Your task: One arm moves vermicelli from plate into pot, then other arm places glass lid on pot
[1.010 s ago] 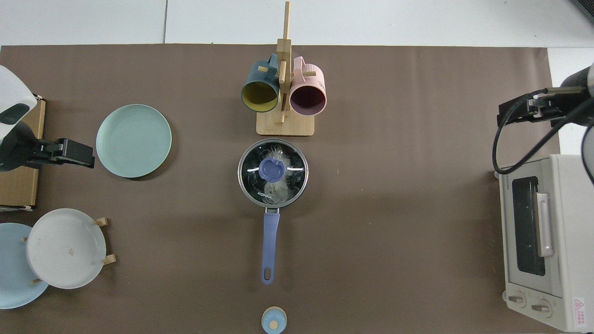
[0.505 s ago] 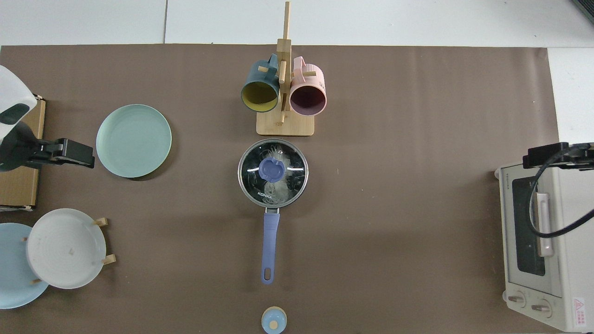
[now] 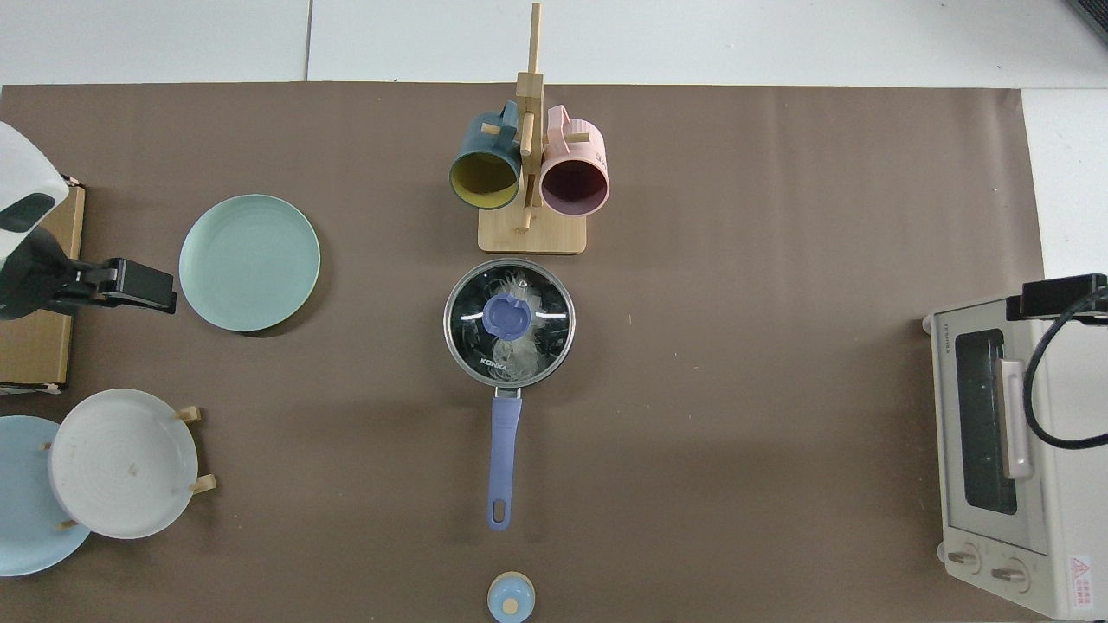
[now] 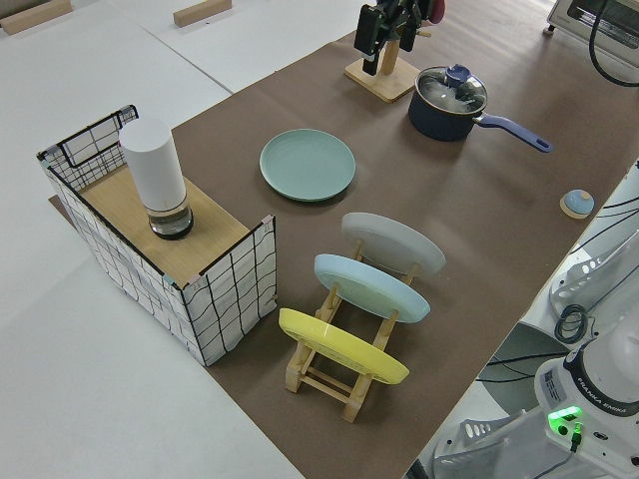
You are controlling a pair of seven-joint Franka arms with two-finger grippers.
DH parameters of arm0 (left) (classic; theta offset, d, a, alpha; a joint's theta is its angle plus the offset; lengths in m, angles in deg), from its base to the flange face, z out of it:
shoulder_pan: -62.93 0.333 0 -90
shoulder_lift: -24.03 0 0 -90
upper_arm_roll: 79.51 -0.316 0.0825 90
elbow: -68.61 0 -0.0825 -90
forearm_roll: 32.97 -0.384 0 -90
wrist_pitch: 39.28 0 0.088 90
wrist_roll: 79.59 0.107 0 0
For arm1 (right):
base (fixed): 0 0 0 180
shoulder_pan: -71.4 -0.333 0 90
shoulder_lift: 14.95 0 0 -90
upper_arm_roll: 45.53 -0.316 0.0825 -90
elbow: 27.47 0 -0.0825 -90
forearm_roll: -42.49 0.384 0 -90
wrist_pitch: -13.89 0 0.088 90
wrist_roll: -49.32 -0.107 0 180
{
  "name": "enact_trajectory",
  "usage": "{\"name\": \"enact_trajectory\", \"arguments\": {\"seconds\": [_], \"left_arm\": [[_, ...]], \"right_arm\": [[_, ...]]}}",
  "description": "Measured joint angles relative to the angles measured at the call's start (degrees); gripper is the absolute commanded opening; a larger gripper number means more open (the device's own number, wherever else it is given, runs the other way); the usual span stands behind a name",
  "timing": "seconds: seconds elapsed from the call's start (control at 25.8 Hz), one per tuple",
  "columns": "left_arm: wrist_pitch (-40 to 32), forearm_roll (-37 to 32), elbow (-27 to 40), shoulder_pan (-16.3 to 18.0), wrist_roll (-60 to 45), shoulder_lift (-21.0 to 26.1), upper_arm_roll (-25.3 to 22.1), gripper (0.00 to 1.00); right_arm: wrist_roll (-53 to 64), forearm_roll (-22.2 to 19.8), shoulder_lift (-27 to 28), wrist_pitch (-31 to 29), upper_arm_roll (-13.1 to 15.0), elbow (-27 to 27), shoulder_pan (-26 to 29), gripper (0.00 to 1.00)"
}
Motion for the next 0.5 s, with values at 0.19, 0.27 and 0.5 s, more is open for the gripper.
{"name": "enact_trajectory", "arguments": {"seconds": [0.19, 0.27, 0.5], "left_arm": [[0.0, 0.0, 0.0, 0.0, 0.0, 0.0, 0.0, 1.00], [0.0, 0.0, 0.0, 0.0, 0.0, 0.0, 0.0, 1.00], [0.0, 0.0, 0.0, 0.0, 0.0, 0.0, 0.0, 1.00]], "right_arm": [[0.0, 0.0, -0.2, 1.1, 0.0, 0.0, -0.4, 1.00], [0.0, 0.0, -0.2, 1.6, 0.0, -0.1, -0.5, 1.00], [0.0, -0.1, -0.2, 1.8, -0.1, -0.1, -0.6, 1.00]]}}
